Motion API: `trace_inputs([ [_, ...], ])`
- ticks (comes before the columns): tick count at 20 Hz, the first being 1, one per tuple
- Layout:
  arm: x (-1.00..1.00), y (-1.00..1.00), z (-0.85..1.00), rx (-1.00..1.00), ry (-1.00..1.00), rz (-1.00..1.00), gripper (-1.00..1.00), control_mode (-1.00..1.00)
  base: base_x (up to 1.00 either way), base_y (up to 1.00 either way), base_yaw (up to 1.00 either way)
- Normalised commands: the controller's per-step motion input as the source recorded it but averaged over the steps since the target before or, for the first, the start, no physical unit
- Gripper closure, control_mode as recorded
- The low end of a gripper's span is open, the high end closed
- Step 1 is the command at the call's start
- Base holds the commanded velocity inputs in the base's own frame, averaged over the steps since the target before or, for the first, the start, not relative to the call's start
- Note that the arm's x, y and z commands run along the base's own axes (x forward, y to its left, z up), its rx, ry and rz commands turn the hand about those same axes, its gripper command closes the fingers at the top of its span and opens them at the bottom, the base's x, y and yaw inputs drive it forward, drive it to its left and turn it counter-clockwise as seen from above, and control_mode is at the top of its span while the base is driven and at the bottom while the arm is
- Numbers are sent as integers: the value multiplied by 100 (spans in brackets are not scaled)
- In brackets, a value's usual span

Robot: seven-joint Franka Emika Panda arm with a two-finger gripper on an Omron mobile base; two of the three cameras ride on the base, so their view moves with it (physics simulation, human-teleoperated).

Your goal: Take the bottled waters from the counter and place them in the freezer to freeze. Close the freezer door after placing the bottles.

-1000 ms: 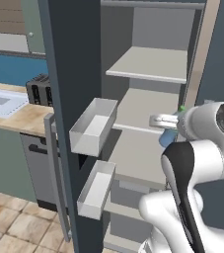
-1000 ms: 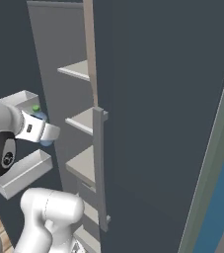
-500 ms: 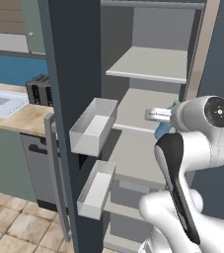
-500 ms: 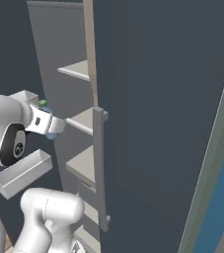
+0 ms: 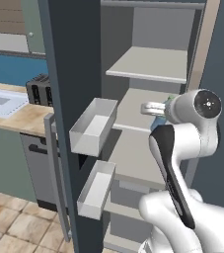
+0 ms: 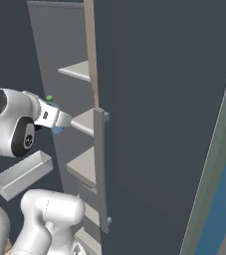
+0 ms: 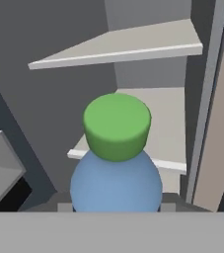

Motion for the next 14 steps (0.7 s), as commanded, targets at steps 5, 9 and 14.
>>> trace_inputs([
  [5, 30, -5, -9, 0, -3, 0, 100, -100, 0, 0, 0],
  [9, 29, -16, -19, 0, -3, 0, 100, -100, 0, 0, 0],
  [14, 28, -10, -21, 0, 0, 0, 100, -100, 0, 0, 0],
])
